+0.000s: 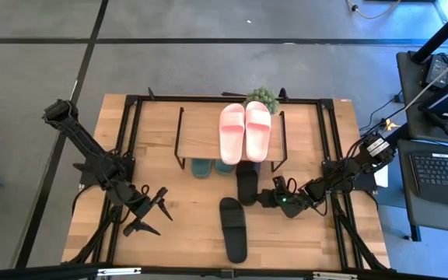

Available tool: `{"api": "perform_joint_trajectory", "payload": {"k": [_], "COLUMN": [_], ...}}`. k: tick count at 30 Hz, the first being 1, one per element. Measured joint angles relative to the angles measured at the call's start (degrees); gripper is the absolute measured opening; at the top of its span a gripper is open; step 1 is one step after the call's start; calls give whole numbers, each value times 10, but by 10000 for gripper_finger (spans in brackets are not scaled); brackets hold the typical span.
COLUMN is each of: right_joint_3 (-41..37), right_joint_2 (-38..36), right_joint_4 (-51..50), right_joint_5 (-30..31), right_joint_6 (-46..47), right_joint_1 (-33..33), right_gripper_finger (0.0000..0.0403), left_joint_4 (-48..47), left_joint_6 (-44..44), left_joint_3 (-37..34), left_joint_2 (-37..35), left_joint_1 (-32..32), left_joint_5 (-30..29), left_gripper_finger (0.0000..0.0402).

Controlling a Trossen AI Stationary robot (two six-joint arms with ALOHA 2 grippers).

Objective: Pick and place slides into the shelf
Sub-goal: Put the left black slide under the shelf

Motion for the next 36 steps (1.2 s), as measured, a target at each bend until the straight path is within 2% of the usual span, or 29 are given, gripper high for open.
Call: {"api": "perform_joint_trajectory", "payload": {"k": [25, 36], "right_joint_3": [0, 0], "right_joint_2": [1, 1], "right_joint_4": [30, 31], "right_joint_5": [-9, -13], "right_joint_6": [-2, 0], "right_joint_1": [0, -3], "right_gripper_finger": [195, 198], "left_joint_4": [-11, -12], "left_joint_6": [-14, -14], "left_joint_3": [0, 0], "left_joint_2": [0, 0], "left_joint_1": [0, 0], "left_joint_5": [0, 0], "left_gripper_finger": [263, 263]}}
